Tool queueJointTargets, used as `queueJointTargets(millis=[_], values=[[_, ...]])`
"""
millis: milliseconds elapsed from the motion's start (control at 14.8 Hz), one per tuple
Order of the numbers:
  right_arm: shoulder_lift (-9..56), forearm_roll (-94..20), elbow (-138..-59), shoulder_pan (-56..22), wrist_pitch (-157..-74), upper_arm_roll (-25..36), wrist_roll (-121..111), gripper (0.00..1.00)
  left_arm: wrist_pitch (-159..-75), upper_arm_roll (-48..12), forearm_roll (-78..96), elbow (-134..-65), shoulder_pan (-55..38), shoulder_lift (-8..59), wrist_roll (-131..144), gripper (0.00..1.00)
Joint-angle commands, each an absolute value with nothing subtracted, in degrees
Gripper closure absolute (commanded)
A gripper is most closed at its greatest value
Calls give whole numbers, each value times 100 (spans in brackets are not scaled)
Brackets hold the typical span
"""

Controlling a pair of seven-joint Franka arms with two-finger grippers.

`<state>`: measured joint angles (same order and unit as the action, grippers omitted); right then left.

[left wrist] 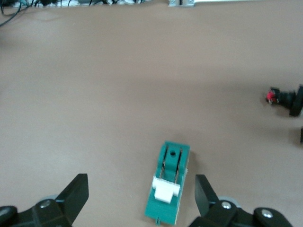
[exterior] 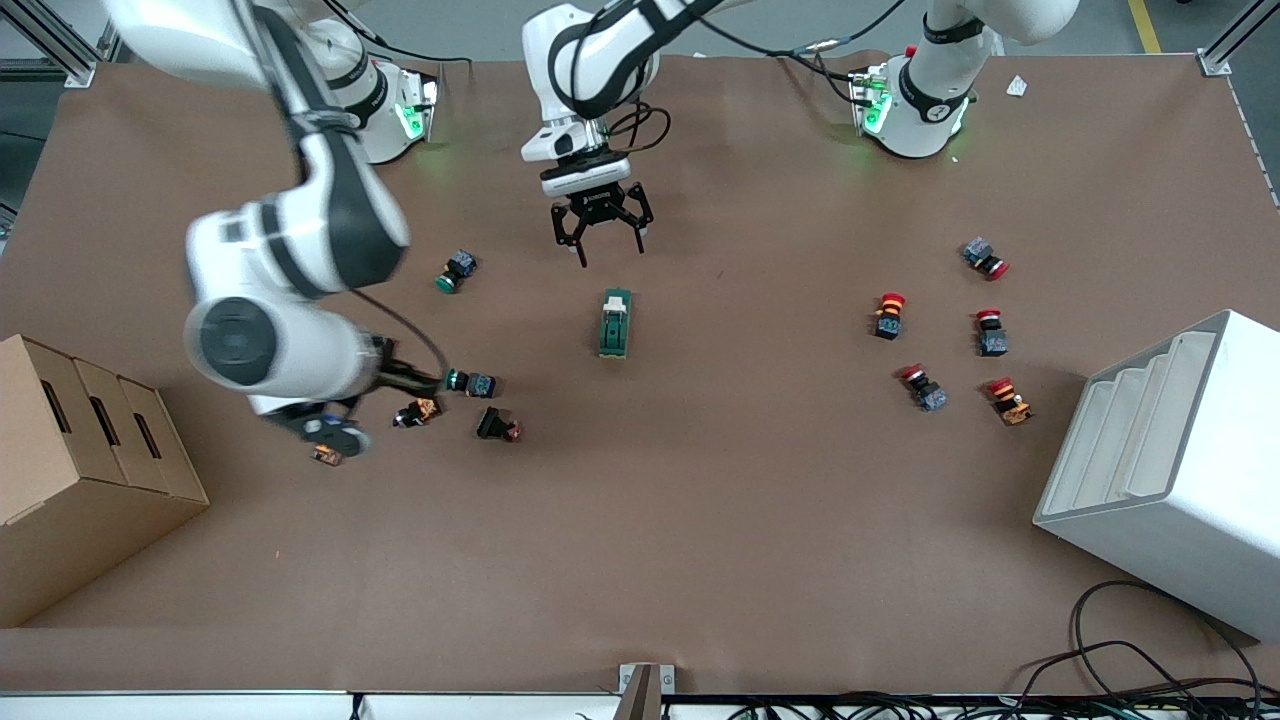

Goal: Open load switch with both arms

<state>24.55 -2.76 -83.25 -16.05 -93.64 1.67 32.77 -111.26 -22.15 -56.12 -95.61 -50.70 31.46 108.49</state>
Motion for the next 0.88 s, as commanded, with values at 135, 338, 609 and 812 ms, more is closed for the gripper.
queueJointTargets(millis=[135,338,609,812], values=[[1899,245,-8552,-871,-9150,26,1524,0,-11127,-2233,-4037,-9352,-3800,2278,8794,0],[1775,273,-8351,-371,-8896,26,548,0,-10952,-2233,-3526,-8949,-2929,2066,7493,0],[1784,290,-7779,122,-8483,35,-70,0,-10505,-2232,-2814,-8167,-1963,2048,6199,0],[1784,316,-7550,237,-8183,35,-79,0,-10257,-2259,-2436,-8095,-1241,1750,4830,0]])
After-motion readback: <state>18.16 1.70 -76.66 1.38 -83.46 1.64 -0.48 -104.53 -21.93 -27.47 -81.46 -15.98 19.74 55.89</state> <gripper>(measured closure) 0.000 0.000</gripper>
